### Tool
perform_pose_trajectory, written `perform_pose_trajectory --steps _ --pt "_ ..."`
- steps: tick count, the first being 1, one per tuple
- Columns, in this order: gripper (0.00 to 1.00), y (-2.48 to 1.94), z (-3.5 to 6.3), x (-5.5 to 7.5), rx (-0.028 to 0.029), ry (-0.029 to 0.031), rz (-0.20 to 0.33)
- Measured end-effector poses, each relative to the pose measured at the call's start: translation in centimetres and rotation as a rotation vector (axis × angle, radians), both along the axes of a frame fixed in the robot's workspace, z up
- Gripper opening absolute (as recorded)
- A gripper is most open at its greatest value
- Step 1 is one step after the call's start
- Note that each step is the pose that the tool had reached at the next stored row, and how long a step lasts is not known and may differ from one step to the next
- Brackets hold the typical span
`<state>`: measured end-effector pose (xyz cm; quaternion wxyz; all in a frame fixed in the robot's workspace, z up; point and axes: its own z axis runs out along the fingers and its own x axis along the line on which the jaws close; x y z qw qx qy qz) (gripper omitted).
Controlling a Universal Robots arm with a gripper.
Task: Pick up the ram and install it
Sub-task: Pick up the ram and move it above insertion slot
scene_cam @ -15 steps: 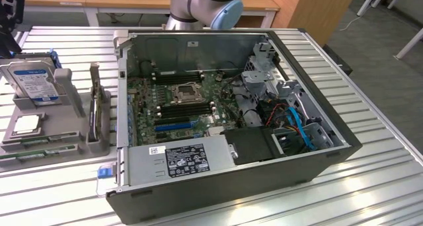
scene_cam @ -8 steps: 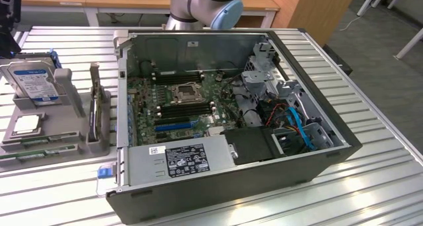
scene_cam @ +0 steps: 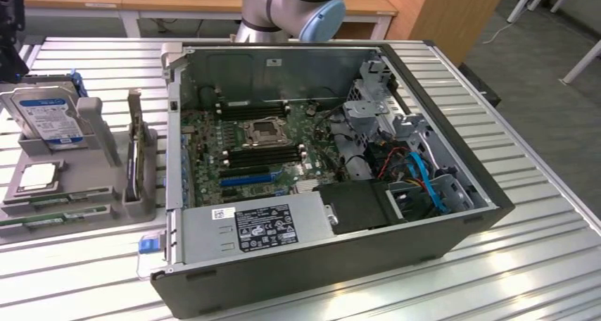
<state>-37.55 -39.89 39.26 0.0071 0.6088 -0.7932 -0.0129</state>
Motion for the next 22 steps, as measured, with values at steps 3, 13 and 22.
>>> perform_pose_trajectory --steps 3,13,22 --pt "0.24 0.0 0.01 0.0 -0.0001 0.0001 0.054" --pt "0.24 0.0 0.0 0.0 -0.0001 0.0 0.237" --pt "0.24 0.0 -0.62 0.0 0.0001 -0.0001 0.261"
